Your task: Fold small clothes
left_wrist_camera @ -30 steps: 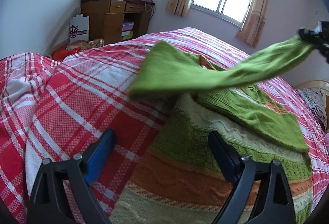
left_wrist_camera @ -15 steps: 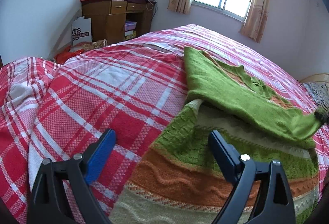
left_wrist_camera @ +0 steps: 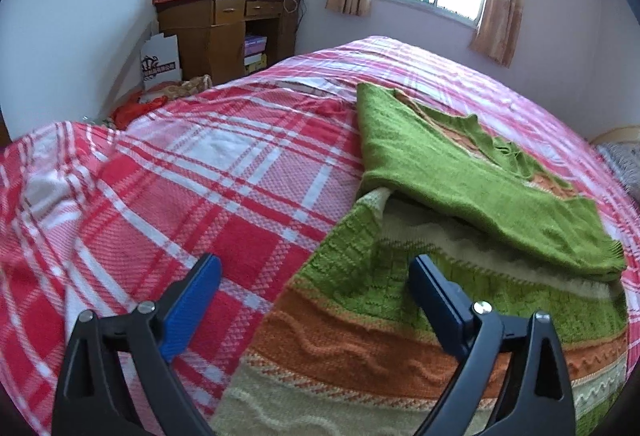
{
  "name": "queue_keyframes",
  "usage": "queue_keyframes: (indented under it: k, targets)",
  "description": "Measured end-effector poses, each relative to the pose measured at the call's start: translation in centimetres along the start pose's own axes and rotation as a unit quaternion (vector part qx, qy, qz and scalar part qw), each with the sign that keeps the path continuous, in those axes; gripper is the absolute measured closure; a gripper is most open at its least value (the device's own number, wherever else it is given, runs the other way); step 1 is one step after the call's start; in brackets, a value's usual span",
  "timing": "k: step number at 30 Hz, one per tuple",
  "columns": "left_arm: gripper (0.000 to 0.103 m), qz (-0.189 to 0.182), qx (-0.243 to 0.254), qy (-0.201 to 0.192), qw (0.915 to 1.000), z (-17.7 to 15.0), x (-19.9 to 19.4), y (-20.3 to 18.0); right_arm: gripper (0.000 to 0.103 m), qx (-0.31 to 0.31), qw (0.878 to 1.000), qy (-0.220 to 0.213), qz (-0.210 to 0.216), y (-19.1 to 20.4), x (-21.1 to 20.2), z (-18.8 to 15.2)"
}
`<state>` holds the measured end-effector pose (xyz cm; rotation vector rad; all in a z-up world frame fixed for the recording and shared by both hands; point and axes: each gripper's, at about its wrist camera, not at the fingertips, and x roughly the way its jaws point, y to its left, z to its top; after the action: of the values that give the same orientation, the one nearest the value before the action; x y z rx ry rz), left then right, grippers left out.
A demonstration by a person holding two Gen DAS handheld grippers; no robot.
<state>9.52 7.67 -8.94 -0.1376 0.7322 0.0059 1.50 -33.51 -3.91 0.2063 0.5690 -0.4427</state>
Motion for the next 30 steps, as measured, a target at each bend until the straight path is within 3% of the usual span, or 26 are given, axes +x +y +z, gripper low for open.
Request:
queue_keyframes:
  k: [4,6,7,10,12,13,14,16,18,20,23,25,30]
  targets:
    - [0.008,-0.008,0.011,-0.049,0.9987,2.1,-2.5,-1.4,0.051,-0.040,0.996,0.015,0.077,3.9,0.1,1.0]
    - [0.007,-0.008,0.021,-0.054,0.9983,3.3,-2.5,-2.4,0.066,-0.068,0.992,0.041,0.097,6.3,1.8,0.8]
    - [0.007,-0.002,0.030,-0.054,0.9981,4.1,-2.0,-3.2,0.068,-0.071,0.991,0.053,0.102,6.9,2.6,0.4]
    - [0.007,0.014,0.045,-0.037,0.9982,5.0,0.4,-4.5,0.068,-0.051,0.989,0.100,0.099,7.3,5.5,-1.5]
    - [0.009,0.053,0.057,-0.002,0.9970,5.0,3.0,-4.7,0.068,-0.029,0.983,0.142,0.114,7.4,6.7,-3.1]
    - [0.010,0.070,0.061,0.010,0.9956,4.8,3.9,-4.6,0.068,-0.029,0.984,0.132,0.116,7.2,6.5,-3.7]
    - [0.008,0.081,0.063,0.023,0.9944,4.4,5.0,-4.1,0.068,-0.047,0.985,0.122,0.113,7.4,5.9,-3.9]
    - [0.003,0.052,0.030,0.031,0.9977,4.4,5.1,-2.7,0.068,-0.079,0.983,0.124,0.111,7.6,5.5,-4.3]
    - [0.000,0.054,0.007,0.035,0.9979,4.3,5.1,-1.6,0.068,-0.100,0.981,0.126,0.109,7.4,4.8,-4.4]
    - [0.000,0.043,-0.003,0.039,0.9983,4.2,5.3,-1.1,0.068,-0.093,0.982,0.128,0.105,6.5,4.1,-3.7]
    - [0.000,0.048,0.005,0.037,0.9981,4.2,5.2,-0.8,0.068,-0.044,0.991,0.074,0.099,5.0,2.7,-1.5]
    - [0.000,0.051,0.008,0.036,0.9980,4.2,5.1,-0.6,0.068,-0.045,0.993,0.066,0.086,5.2,3.2,-0.7]
    - [0.000,0.048,0.005,0.038,0.9981,4.3,5.3,-0.9,0.068,-0.073,0.988,0.123,0.056,5.3,8.5,-1.7]
